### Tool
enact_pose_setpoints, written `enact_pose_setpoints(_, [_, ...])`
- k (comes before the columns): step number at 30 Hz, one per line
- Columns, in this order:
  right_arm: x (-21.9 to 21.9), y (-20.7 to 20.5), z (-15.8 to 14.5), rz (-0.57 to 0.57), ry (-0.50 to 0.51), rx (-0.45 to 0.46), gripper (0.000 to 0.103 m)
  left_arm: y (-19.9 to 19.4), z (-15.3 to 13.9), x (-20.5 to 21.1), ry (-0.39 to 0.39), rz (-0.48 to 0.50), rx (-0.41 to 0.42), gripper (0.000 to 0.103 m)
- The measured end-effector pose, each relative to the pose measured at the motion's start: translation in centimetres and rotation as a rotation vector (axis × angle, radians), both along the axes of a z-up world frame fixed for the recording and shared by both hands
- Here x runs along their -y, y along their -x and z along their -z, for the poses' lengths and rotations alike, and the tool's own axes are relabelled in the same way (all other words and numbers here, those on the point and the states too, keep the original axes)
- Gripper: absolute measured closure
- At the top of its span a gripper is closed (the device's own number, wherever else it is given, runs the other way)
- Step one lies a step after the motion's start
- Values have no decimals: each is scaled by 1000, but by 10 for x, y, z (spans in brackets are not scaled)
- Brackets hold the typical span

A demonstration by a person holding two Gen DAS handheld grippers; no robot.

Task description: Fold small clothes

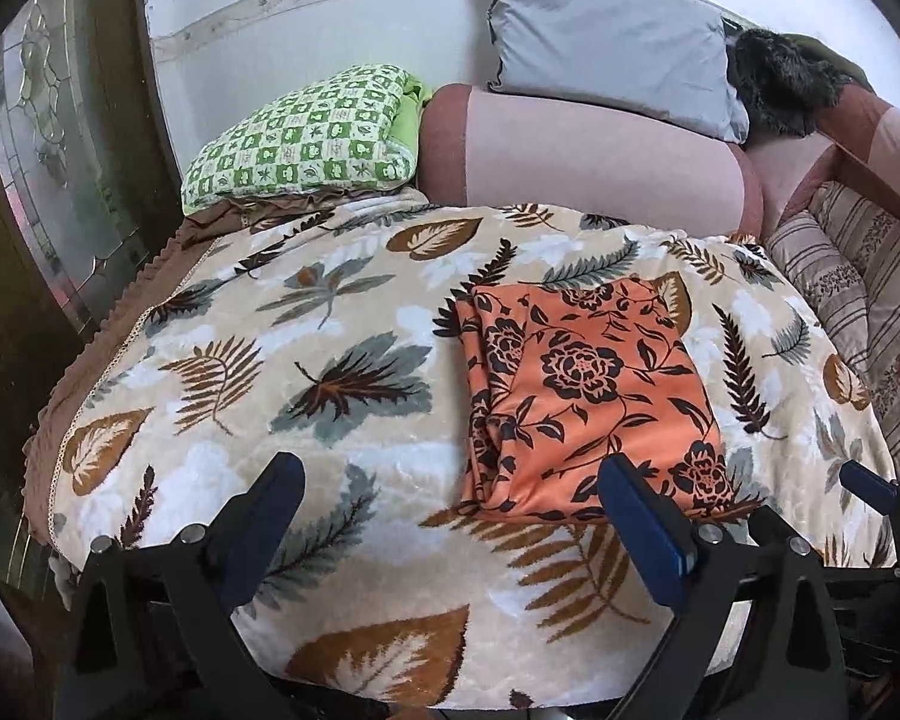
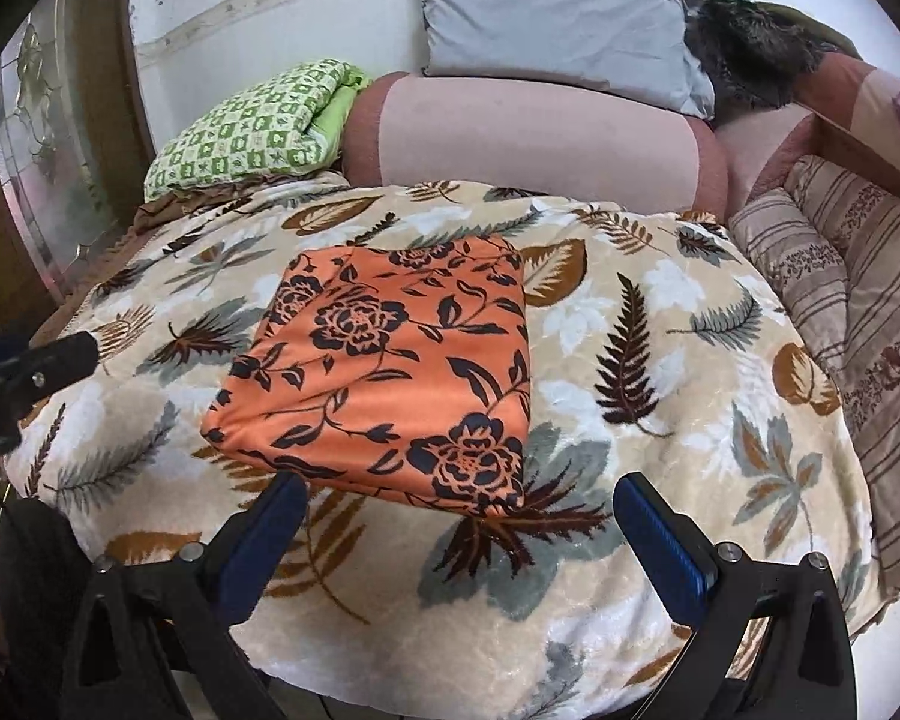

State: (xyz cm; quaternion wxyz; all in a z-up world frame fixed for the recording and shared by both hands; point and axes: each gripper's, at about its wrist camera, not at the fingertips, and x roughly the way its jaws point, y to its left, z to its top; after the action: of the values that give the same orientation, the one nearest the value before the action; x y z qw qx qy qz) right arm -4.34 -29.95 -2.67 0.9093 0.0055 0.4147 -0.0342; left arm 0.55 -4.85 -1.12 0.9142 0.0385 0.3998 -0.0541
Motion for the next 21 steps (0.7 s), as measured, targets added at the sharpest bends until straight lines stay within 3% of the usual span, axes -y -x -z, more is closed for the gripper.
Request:
enact_pose_setpoints(6, [-2,-6,-2,2,-2,3,0,-5,6,-5,16,-5,-28,5])
enact_pose_setpoints(21, [-1,-9,-14,27,1,25,0,0,-3,0,1,16,22,5])
